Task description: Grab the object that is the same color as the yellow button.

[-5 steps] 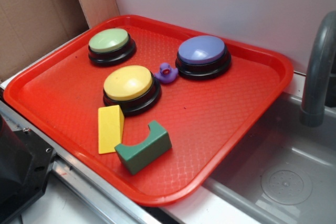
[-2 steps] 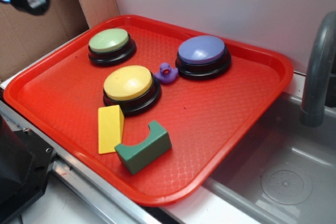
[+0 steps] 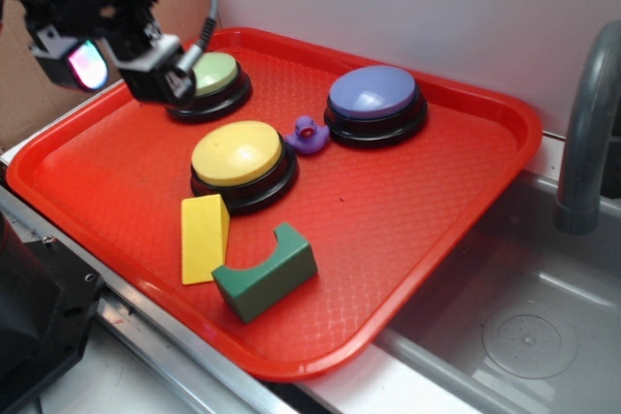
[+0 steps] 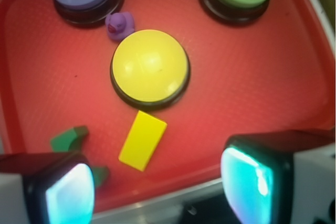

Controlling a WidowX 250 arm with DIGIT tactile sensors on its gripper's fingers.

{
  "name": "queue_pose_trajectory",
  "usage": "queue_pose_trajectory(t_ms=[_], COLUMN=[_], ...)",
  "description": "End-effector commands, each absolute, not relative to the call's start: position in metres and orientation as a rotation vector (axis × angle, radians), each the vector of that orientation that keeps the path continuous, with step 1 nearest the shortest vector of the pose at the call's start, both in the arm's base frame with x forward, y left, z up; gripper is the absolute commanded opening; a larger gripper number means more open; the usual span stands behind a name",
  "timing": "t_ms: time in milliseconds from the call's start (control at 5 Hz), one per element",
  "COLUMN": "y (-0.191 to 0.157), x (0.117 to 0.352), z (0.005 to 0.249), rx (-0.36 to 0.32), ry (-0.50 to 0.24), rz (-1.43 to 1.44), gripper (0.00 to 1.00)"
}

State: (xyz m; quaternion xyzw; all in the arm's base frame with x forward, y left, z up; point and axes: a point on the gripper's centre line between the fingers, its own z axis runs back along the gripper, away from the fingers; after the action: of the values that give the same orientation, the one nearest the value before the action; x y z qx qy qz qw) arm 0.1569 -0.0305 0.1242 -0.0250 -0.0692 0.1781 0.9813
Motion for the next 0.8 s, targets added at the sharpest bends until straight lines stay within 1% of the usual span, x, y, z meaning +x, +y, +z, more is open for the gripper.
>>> queue_pose_trajectory(t_ms=[0, 200, 400, 600], y=[-0.034, -0.038, -0.037, -0.037], x=[0.174, 0.176, 0.174, 0.178], z=[0.079, 0.054, 0.039, 0.022], rx=[-0.026, 0.006, 0.002, 0.01], ry=[-0.118, -0.068, -0.073, -0.053], rz=[0.536, 0.651, 0.701, 0.71], gripper=[1.0, 1.0, 1.0, 1.0])
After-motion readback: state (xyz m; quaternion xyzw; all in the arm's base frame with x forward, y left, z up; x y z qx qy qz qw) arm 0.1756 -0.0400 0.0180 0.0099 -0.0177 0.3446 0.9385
